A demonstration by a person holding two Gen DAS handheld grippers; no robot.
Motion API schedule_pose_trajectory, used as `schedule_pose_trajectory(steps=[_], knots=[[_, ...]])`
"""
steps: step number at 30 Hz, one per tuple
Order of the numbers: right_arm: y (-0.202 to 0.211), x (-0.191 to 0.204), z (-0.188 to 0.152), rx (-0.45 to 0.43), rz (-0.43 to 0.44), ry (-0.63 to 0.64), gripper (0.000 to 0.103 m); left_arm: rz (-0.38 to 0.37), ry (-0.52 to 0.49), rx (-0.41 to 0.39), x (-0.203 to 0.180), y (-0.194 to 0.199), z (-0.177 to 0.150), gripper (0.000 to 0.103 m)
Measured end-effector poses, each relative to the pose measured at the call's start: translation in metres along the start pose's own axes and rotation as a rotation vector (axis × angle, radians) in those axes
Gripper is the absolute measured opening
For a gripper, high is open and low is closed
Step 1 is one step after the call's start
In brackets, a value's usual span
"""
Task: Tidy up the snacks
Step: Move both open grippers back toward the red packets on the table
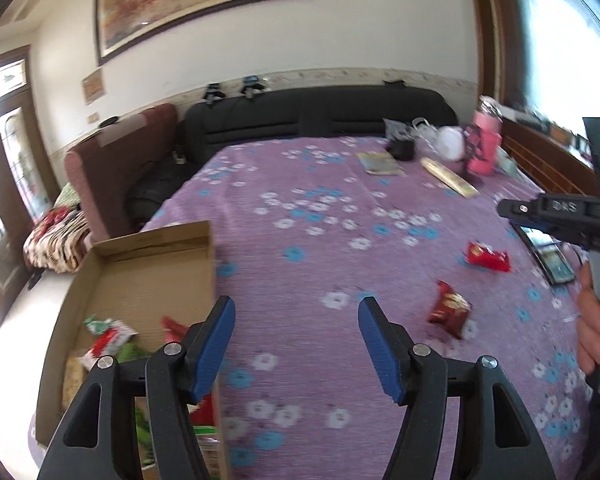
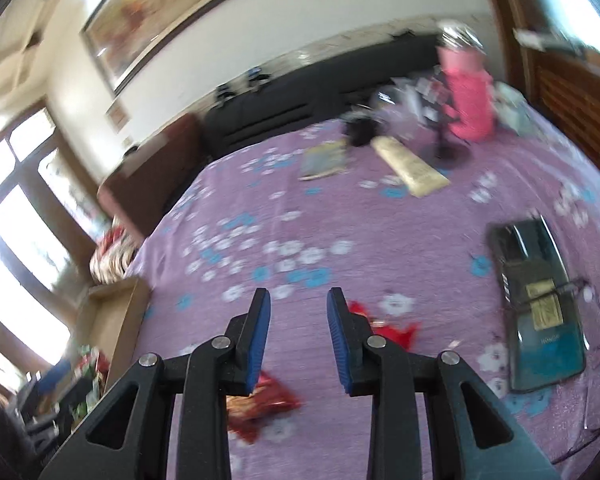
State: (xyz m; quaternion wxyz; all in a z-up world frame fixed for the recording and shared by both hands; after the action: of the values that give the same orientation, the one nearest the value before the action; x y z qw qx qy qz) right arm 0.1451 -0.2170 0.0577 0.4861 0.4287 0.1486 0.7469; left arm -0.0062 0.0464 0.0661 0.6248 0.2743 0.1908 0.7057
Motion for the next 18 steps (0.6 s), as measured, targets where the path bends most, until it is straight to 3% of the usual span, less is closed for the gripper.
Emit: schedule_pose_trajectory(steps=[3, 8, 15, 18], knots=[[-0.012, -0.018, 0.003, 0.002, -0.066, 0.005, 0.028, -0.025, -0.030, 0.013, -0.016, 0.001, 0.003, 0.068], [-0.029, -0.036, 0.000, 0.062, -0.086, -0.043, 0.028, -0.034, -0.045, 0.019, -0.026, 0.002, -0.001, 0.070], [-0.039, -0.033, -0.012, 0.165, -0.052, -0.048, 0.029, -0.060, -0.026, 0.055, -0.026, -0.003, -0.008, 0.070], [-0.039, -0.023, -0.018, 0.200, -0.030, -0.017, 0.034, -0.066, -0.028, 0.064, -0.027, -0.005, -0.010, 0.070]])
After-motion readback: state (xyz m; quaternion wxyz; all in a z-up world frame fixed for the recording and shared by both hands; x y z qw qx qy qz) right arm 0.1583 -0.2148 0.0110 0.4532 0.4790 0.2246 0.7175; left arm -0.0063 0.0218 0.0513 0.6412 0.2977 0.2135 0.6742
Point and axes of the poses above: each gripper's, at about its wrist camera, not at the fingertips, and y roughly against the way its jaws point, x to its left, z to its top, the point moved 3 cm from there along -y, roughly the way its jaws point, and after that the axes turned 5 degrees about -y, right-handed, at the moved point
